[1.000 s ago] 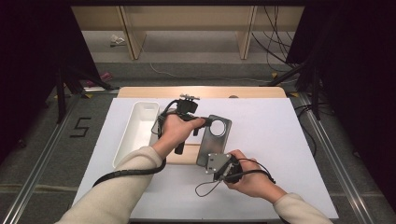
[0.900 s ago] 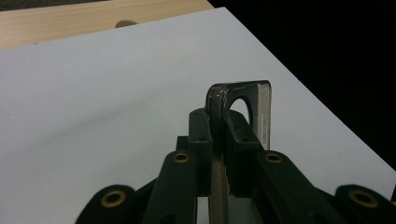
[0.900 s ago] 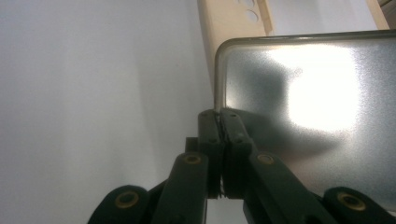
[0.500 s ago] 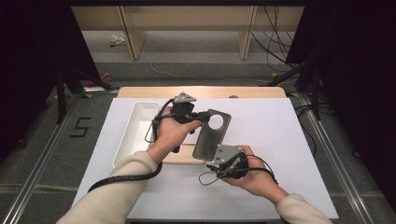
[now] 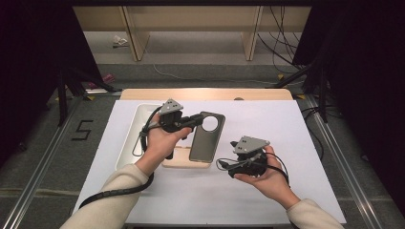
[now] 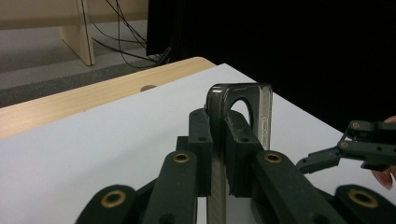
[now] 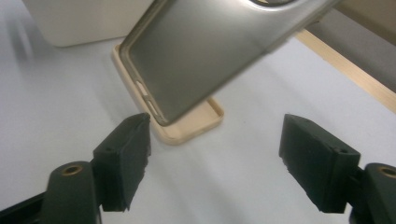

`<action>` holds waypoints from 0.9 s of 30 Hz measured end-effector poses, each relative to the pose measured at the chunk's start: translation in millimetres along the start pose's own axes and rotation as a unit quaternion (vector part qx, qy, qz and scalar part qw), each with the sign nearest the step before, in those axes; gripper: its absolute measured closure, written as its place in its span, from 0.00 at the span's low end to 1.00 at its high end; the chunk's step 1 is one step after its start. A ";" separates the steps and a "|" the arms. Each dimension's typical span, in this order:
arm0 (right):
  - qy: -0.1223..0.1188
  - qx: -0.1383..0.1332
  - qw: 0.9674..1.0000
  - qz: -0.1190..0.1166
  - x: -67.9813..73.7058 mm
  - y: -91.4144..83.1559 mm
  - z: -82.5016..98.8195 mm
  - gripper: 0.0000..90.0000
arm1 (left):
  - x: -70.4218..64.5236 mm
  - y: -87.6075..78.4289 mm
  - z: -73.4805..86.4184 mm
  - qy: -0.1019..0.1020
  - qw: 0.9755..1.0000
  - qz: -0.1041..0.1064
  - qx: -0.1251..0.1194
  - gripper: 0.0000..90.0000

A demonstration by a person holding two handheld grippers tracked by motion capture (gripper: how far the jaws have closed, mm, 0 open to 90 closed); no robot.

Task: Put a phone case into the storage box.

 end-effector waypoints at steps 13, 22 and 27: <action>0.065 -0.034 0.997 -0.001 -20.5 -12.9 5.6 0.19 | 18.9 -34.6 7.9 -0.019 0.998 -0.012 -0.051 0.91; 0.079 -0.039 0.996 0.000 -24.8 -12.2 8.3 0.19 | 23.3 -44.7 4.1 -0.018 0.998 -0.016 -0.061 0.91; 0.084 -0.039 0.996 -0.001 -26.2 -11.6 9.7 0.19 | 30.1 -52.8 -9.7 -0.017 0.997 -0.021 -0.072 0.91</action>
Point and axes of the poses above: each handheld gripper's, and its own axes: y roughly forward along the jaws, z roughly out of its underside, x roughly to its left, the point moved 10 cm from there along y, roughly forward along the jaws, and after that the axes turned 7 degrees about y, right-handed, at the moved point
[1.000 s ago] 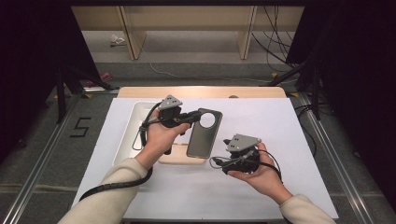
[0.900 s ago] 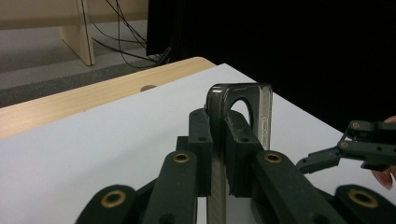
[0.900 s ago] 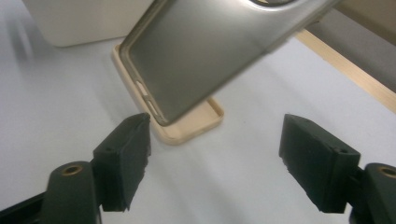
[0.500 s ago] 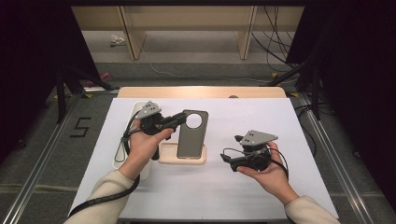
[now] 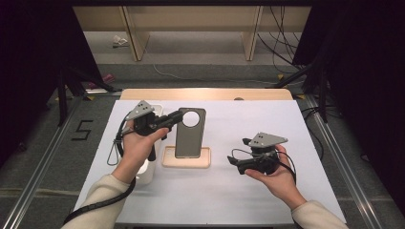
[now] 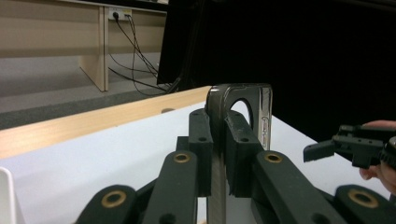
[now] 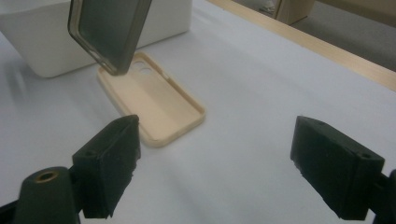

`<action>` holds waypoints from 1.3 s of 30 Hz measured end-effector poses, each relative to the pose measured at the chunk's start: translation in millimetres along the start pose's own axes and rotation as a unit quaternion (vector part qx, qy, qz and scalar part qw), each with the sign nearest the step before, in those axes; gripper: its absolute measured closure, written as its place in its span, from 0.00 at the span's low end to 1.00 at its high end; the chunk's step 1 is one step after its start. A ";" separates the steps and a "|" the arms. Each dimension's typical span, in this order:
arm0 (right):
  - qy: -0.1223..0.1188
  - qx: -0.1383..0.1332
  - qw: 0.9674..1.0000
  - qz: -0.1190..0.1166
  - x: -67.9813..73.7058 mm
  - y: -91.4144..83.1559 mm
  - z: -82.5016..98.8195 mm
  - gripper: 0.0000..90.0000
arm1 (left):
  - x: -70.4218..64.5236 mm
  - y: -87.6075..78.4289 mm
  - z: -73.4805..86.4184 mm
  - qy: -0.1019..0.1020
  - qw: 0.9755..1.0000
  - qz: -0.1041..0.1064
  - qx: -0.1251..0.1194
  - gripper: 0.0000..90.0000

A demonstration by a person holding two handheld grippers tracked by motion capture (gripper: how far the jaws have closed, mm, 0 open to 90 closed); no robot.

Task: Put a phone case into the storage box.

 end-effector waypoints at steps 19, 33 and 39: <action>0.003 0.004 1.000 -0.001 -0.8 2.2 1.9 0.18 | 39.6 -20.7 -34.9 -0.006 1.000 -0.024 -0.019 0.91; 0.006 0.005 1.000 0.001 -2.3 2.4 2.7 0.18 | 70.0 -27.8 -44.4 -0.006 0.999 -0.041 -0.020 0.91; 0.005 0.006 1.000 0.000 -2.1 3.5 3.5 0.18 | 82.0 -31.6 -48.8 -0.006 0.999 -0.049 -0.023 0.91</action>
Point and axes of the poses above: each handheld gripper's, and its own axes: y roughly forward along the jaws, z roughly out of its underside, x roughly to its left, the point moved 10 cm from there along y, roughly forward along the jaws, and after that the axes turned 7 degrees about y, right-handed, at the moved point
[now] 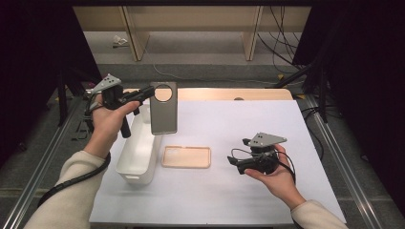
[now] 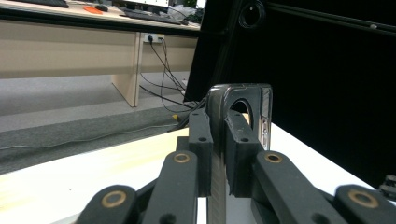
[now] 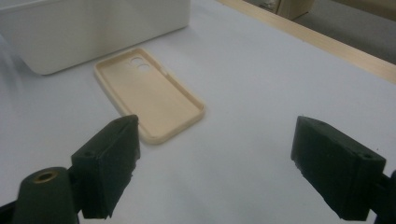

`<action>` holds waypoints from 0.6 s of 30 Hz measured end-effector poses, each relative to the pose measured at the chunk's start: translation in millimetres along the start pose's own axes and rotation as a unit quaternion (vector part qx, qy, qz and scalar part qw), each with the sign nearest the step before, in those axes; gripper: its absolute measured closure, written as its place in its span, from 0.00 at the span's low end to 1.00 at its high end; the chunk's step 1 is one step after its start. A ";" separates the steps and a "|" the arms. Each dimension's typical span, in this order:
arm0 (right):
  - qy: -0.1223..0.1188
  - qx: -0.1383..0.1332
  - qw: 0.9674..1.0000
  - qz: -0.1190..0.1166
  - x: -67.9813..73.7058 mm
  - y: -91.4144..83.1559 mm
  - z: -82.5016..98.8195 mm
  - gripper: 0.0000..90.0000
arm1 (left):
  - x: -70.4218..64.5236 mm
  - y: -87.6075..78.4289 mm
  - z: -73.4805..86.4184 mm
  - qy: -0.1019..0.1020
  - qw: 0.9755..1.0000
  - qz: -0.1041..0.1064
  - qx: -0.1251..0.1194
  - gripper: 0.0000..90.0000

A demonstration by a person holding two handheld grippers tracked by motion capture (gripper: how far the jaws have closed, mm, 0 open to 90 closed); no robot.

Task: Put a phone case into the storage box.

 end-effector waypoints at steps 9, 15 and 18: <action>0.001 0.001 1.000 0.001 -1.0 0.0 0.3 0.18 | 20.1 -1.0 -1.8 0.003 1.000 -0.016 0.001 0.91; 0.002 0.000 1.000 0.001 -1.1 0.5 0.4 0.18 | 32.5 -2.4 0.2 0.002 1.000 -0.027 0.002 0.91; 0.003 0.001 1.000 0.000 -1.0 0.8 0.7 0.18 | 38.3 -2.2 2.8 0.005 0.999 -0.031 0.005 0.91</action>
Point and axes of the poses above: each handheld gripper's, and its own axes: y roughly forward along the jaws, z roughly out of its underside, x roughly to its left, the point moved 10 cm from there along y, roughly forward along the jaws, and after that the axes turned 7 degrees about y, right-handed, at the moved point
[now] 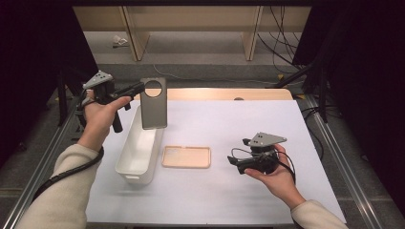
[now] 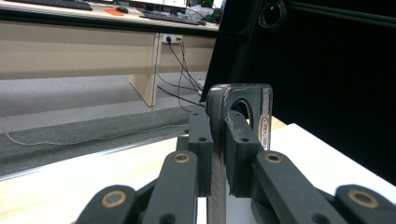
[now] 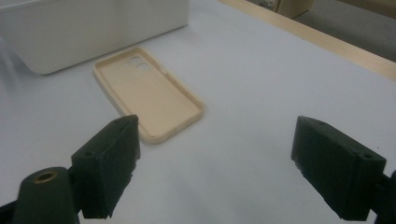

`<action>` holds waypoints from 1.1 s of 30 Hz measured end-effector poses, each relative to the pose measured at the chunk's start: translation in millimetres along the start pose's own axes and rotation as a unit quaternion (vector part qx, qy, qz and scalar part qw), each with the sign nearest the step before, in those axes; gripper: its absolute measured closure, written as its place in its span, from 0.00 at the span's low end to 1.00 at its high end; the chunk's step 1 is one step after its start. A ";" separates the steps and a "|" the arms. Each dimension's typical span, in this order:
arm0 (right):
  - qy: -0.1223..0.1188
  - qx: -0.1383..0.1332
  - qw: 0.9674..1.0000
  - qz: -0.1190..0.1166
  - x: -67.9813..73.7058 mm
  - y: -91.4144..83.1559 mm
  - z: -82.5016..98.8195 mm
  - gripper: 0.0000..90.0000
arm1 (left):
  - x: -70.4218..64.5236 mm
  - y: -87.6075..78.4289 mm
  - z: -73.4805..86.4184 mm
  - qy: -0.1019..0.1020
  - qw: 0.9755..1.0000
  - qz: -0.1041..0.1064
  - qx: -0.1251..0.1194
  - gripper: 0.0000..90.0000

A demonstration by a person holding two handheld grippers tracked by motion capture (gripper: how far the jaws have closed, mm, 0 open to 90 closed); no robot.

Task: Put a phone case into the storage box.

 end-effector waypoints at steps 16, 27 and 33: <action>0.002 0.001 1.000 0.001 -0.2 -0.2 0.1 0.18 | 27.0 3.9 3.3 0.015 1.000 -0.016 0.005 0.91; 0.003 0.000 1.000 0.000 -0.7 -0.3 0.0 0.18 | 37.6 13.2 8.7 0.029 0.999 -0.028 0.016 0.91; 0.004 0.000 1.000 -0.001 -0.7 -0.2 0.2 0.18 | 44.1 17.4 12.6 0.035 0.999 -0.031 0.020 0.91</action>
Point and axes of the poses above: each handheld gripper's, and its own axes: y roughly forward along the jaws, z roughly out of its underside, x roughly to its left, the point moved 10 cm from there along y, roughly forward along the jaws, and after that the axes turned 7 degrees about y, right-handed, at the moved point
